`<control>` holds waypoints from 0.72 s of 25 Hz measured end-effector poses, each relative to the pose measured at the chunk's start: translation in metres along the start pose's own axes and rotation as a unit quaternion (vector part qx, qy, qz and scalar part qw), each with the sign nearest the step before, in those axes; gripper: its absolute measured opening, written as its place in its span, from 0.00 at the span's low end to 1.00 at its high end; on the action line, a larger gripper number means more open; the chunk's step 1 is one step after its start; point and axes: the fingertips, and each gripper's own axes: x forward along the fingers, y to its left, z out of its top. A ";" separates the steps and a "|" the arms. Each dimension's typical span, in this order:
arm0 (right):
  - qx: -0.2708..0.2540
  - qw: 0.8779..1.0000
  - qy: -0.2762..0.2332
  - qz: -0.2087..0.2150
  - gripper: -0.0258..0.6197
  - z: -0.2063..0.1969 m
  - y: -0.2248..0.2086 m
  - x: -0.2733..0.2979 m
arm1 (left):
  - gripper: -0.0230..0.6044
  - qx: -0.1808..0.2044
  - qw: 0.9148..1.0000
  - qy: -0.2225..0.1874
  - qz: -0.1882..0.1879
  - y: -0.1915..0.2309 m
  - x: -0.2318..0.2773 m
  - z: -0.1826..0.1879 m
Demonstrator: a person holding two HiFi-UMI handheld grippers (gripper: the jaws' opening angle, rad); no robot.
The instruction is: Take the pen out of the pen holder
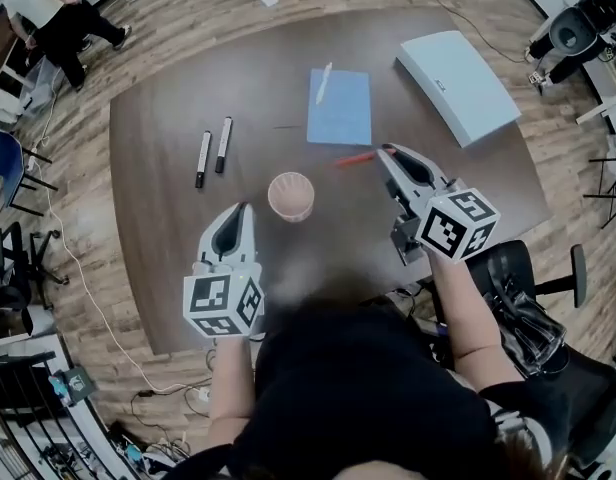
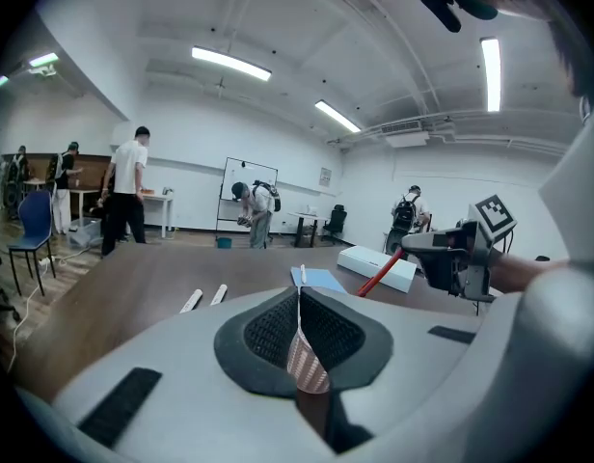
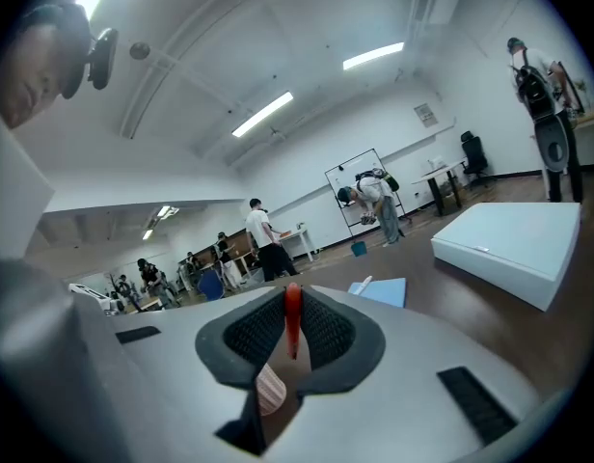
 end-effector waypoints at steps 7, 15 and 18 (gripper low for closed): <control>0.063 0.997 0.013 -0.051 0.14 -0.030 -0.053 -0.020 | 0.09 0.003 1.000 0.014 -0.012 -0.007 0.013 -0.006; 0.164 0.981 0.029 -0.095 0.14 -0.062 -0.093 -0.037 | 0.09 0.005 1.000 0.020 -0.018 -0.009 0.022 -0.010; 0.189 0.975 0.031 -0.114 0.14 -0.073 -0.105 -0.043 | 0.09 0.004 1.000 0.023 -0.021 -0.008 0.024 -0.011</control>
